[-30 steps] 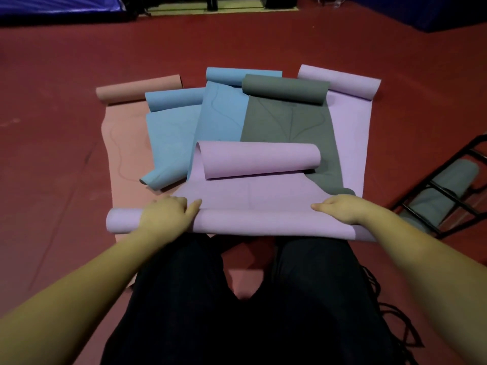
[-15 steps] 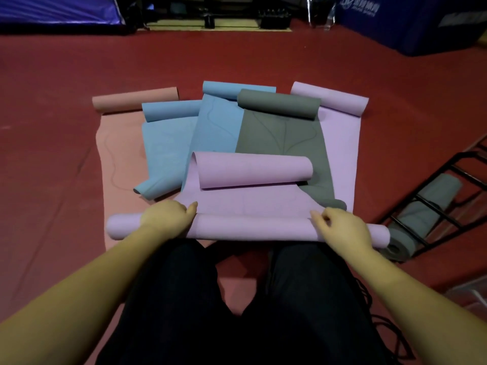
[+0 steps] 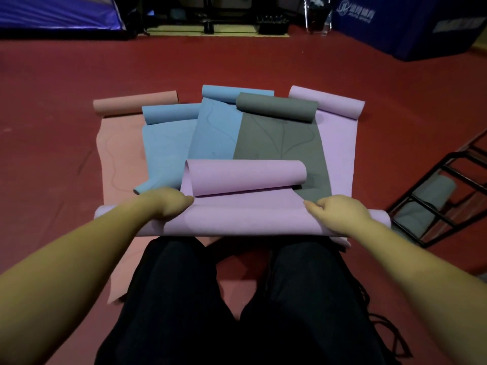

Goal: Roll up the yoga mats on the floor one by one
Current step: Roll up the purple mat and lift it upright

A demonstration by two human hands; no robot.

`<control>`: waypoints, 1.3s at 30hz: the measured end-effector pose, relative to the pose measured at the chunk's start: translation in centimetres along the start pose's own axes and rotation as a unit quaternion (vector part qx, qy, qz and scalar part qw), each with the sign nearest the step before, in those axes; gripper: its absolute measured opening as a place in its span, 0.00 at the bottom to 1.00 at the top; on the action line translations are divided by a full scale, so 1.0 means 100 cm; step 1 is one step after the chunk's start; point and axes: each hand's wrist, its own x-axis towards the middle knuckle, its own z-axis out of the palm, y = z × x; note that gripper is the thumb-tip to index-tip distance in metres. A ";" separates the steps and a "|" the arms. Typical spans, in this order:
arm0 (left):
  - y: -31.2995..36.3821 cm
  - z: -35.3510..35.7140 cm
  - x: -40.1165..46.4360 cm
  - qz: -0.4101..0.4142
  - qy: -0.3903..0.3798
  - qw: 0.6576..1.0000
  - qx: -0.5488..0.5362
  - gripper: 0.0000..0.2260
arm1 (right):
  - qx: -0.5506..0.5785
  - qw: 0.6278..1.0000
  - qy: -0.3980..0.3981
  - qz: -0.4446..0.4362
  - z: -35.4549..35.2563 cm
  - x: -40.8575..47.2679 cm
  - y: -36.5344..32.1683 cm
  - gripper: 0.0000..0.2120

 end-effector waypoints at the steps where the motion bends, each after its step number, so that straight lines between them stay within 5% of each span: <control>1: 0.000 0.001 -0.001 0.000 -0.018 1.000 -0.002 0.27 | 0.003 0.999 -0.035 -0.002 -0.001 0.000 0.001 0.29; 6: -0.003 0.024 -0.005 0.003 -0.067 0.998 -0.008 0.24 | 0.052 0.986 -0.156 0.011 0.014 0.002 -0.003 0.34; 11: -0.007 0.034 -0.010 0.023 0.104 0.994 0.005 0.14 | 0.084 0.976 -0.199 0.015 0.010 0.011 -0.007 0.34; 15: -0.005 0.059 -0.030 0.088 0.305 0.948 -0.037 0.18 | 0.091 0.972 -0.214 0.025 0.010 0.020 -0.005 0.35; 22: -0.013 0.086 -0.035 0.109 0.349 0.931 0.017 0.22 | 0.062 0.974 -0.216 0.023 0.005 0.027 -0.011 0.33; 24: -0.013 0.080 -0.031 0.108 0.345 0.932 0.009 0.23 | 0.060 0.982 -0.176 0.025 0.006 0.021 -0.013 0.31; 28: -0.009 0.073 -0.026 0.104 0.316 0.943 0.000 0.26 | 0.122 0.991 0.050 0.030 0.025 0.006 -0.018 0.18; 32: -0.005 0.065 -0.018 0.082 0.275 0.958 0.003 0.26 | 0.077 0.980 0.179 0.023 0.039 -0.011 -0.023 0.22; 39: -0.003 0.053 -0.012 0.042 0.194 0.980 0.002 0.26 | 0.035 0.977 0.209 -0.033 0.056 -0.018 -0.020 0.30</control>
